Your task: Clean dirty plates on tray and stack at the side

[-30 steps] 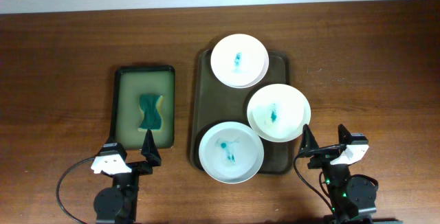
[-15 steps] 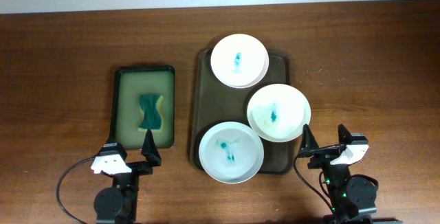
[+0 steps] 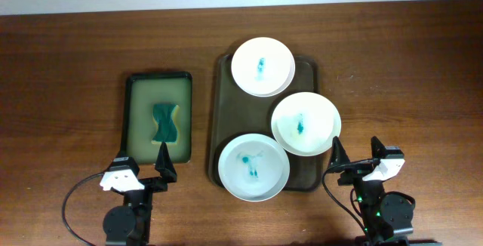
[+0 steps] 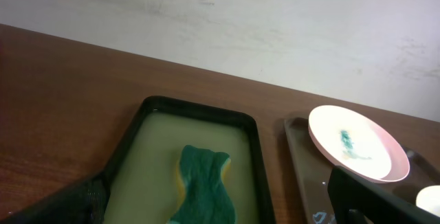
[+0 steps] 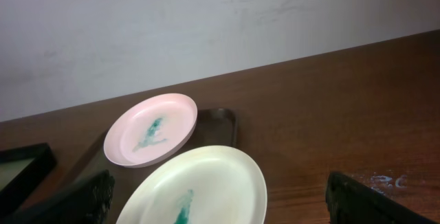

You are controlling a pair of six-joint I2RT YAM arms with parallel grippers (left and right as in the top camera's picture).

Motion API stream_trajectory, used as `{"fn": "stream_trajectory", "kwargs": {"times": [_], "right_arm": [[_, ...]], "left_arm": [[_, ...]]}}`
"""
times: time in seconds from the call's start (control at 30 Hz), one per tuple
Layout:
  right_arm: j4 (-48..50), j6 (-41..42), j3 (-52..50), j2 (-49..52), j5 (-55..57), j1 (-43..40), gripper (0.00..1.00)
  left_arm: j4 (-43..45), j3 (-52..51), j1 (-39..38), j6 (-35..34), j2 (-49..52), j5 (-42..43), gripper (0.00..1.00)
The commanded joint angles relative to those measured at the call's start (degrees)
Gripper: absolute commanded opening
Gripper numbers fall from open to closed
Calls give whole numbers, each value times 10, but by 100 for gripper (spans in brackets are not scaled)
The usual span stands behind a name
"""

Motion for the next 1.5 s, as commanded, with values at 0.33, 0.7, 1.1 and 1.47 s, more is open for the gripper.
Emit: {"fn": "stream_trajectory", "kwargs": {"times": [0.33, 0.7, 1.1, 1.47], "right_arm": [[-1, -4, -5, -4, -3, -4, 98], [-1, -10, -5, -4, 1, -4, 98], [-1, -10, -5, -4, -3, -4, 98], [32, -8, -5, -4, -66, -4, 98]], "left_arm": [[-1, -2, 3, 9, 2, -8, 99], [-1, -2, 3, 9, 2, -8, 100], [5, -2, 3, 9, 2, -25, 99], [29, -1, 3, 9, 2, 53, 99]]}}
